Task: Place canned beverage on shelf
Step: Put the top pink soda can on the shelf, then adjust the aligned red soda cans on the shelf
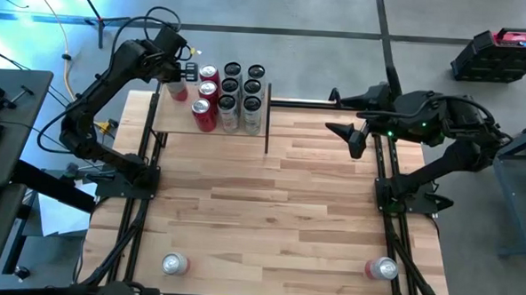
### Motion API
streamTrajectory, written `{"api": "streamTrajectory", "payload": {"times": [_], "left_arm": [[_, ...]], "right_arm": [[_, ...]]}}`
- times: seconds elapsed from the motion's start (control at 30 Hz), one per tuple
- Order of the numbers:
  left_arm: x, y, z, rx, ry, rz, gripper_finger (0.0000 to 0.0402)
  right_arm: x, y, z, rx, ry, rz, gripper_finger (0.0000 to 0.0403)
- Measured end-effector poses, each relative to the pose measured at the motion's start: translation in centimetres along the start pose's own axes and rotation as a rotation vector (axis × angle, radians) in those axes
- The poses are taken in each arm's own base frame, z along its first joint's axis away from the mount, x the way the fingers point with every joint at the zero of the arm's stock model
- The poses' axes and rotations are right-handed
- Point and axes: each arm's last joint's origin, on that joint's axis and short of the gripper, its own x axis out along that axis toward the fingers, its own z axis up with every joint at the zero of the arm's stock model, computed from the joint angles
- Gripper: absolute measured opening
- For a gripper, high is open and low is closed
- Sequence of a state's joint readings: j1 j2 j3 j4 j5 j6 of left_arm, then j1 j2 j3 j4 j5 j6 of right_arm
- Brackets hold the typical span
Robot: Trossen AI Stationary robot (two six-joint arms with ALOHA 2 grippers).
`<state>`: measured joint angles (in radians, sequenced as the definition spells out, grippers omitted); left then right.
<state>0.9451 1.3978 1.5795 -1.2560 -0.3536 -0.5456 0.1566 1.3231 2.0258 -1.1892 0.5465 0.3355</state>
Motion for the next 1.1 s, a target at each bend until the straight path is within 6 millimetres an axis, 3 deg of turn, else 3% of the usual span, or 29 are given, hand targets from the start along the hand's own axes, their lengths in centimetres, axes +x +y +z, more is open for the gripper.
{"api": "streamTrajectory", "payload": {"times": [0.17, 0.33, 0.57, 0.87, 1.1], "left_arm": [[-0.9, 0.0, 0.2, -0.026, -0.034, -0.105, 0.0], [-3.2, -0.4, 0.3, -0.013, -0.098, -0.208, 0.0], [-5.4, -3.9, -1.0, 0.12, -0.148, -0.449, 0.0], [-3.9, -6.5, -1.8, 0.145, -0.099, -0.386, 0.0], [-2.1, -7.1, -2.4, 0.173, -0.003, -0.286, 0.0]], "right_arm": [[0.0, 0.0, 0.1, 0.004, -0.009, 0.003, 0.0348], [0.0, 0.1, 0.2, 0.008, -0.017, 0.003, 0.0348], [0.0, 0.0, 0.3, 0.011, -0.035, -0.034, 0.0348], [0.0, 0.0, 0.4, 0.031, -0.045, -0.035, 0.0348], [0.0, 0.0, 0.4, 0.05, -0.044, -0.033, 0.0348]]}}
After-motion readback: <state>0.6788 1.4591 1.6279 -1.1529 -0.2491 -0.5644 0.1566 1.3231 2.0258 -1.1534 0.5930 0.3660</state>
